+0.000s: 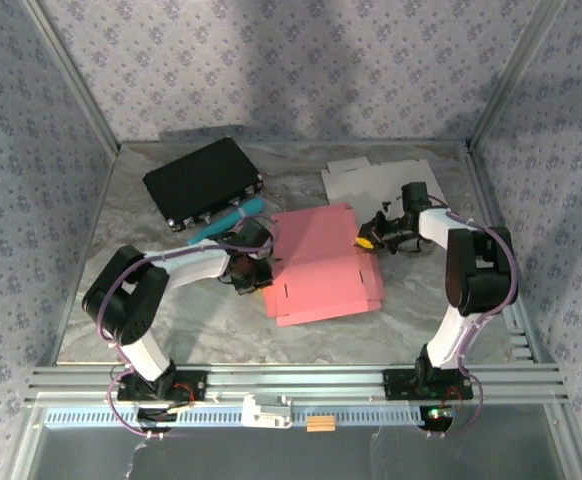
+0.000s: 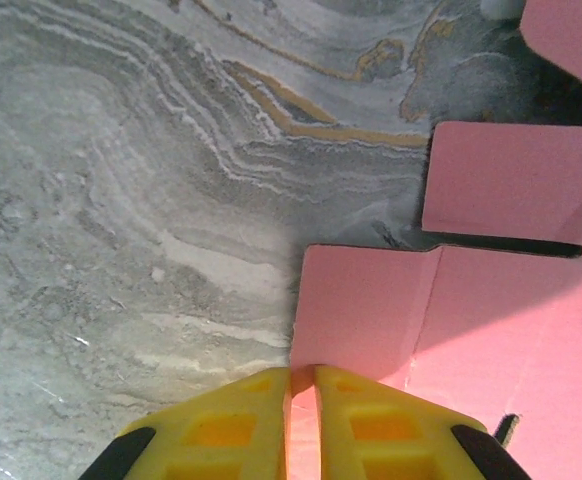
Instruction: Fold the paper box
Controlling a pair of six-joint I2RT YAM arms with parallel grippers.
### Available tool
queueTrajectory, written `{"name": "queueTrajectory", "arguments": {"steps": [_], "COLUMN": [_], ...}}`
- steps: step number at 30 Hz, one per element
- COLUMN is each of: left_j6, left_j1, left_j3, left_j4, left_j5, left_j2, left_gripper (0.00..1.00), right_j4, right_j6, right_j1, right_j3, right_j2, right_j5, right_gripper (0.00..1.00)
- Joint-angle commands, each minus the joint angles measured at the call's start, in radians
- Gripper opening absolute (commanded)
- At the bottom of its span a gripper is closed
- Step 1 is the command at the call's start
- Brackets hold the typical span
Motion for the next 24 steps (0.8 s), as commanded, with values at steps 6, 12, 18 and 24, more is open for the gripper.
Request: {"name": "queueTrajectory", "arguments": {"steps": [6,12,18,24], "left_j6": [0.081,0.321,0.800,0.979], "left_j1": [-0.061,-0.233,-0.536,-0.648], "left_j3": [0.121,0.179,-0.002,-0.032], "left_j4": [-0.162,-0.185,0.150,0.307], "left_j5": [-0.158,-0.386,-0.614,-0.839], "left_j2": [-0.091,-0.217,-0.291,-0.170], "left_gripper": [0.37,0.51,0.65,0.67], "right_j4": [-0.058,-0.151,-0.287,-0.348], "right_j6": [0.082,0.154,0.177,0.211], "right_j1": [0.007,0.018,0.032,0.034], "right_j3": [0.043,0.124,0.232,0.286], "right_j2": [-0.071,-0.098,-0.054,-0.030], "right_j5": [0.058,0.121,0.146,0.153], "right_gripper": [0.00,0.00,0.00,0.00]}}
